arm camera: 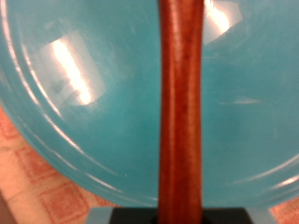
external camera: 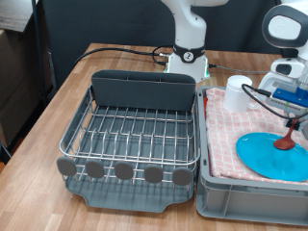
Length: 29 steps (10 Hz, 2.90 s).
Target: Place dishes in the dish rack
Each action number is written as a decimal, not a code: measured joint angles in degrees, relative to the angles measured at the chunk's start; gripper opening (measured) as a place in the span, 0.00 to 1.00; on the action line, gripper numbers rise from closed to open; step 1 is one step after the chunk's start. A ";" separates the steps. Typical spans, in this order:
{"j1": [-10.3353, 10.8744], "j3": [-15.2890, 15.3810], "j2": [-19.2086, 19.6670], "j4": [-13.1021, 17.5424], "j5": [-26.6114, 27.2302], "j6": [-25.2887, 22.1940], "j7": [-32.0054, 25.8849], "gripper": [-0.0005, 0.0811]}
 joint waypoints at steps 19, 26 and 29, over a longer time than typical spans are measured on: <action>-2.14 -10.04 -28.07 -17.03 26.57 -13.94 10.12 0.11; -3.67 -12.11 -35.87 -22.66 27.75 -14.76 20.21 0.11; -3.80 -15.38 -41.98 -26.42 28.00 -17.92 19.77 0.11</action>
